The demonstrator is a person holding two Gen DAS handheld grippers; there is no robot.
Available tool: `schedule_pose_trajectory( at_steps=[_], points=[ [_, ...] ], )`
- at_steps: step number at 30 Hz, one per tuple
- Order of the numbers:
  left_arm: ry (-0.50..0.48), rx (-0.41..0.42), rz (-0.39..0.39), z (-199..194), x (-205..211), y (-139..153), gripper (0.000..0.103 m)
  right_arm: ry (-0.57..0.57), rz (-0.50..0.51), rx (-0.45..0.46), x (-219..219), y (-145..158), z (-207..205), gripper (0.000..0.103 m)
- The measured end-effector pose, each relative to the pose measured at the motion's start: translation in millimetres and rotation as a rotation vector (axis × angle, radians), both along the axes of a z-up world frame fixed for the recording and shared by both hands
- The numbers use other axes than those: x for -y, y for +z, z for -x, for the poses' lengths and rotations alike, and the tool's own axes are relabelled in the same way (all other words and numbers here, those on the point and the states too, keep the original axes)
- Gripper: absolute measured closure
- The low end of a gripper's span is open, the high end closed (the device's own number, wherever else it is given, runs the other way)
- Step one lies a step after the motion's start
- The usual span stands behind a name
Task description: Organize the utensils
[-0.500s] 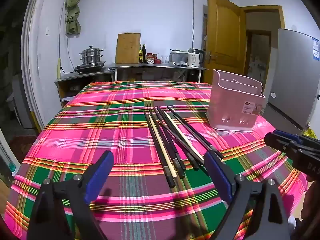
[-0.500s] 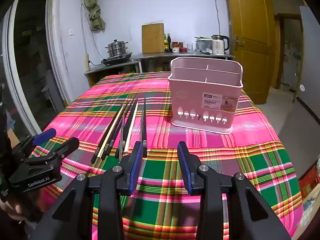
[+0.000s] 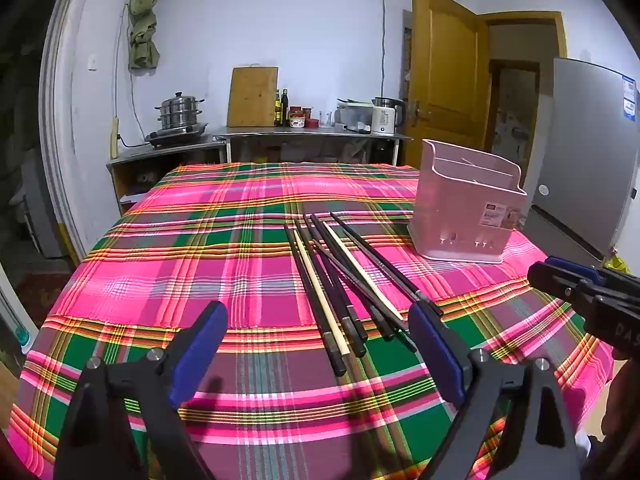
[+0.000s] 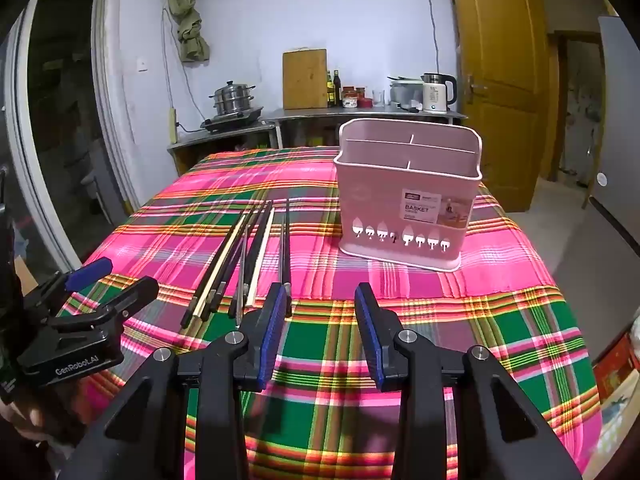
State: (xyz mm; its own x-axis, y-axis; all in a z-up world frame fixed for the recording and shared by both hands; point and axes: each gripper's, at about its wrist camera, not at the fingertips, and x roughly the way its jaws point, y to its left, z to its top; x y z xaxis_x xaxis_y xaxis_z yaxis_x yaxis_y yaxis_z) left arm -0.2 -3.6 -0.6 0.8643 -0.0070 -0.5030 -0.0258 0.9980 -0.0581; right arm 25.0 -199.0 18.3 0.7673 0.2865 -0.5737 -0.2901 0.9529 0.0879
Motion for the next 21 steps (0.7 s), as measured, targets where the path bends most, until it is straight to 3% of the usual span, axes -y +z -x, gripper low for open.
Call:
schedule_pose_trajectory(
  at_steps=[21],
  points=[
    [-0.01, 0.007, 0.005, 0.4, -2.4, 4.1, 0.01, -0.002, 0.007, 0.01, 1.3, 4.5, 0.6, 0.066]
  ],
)
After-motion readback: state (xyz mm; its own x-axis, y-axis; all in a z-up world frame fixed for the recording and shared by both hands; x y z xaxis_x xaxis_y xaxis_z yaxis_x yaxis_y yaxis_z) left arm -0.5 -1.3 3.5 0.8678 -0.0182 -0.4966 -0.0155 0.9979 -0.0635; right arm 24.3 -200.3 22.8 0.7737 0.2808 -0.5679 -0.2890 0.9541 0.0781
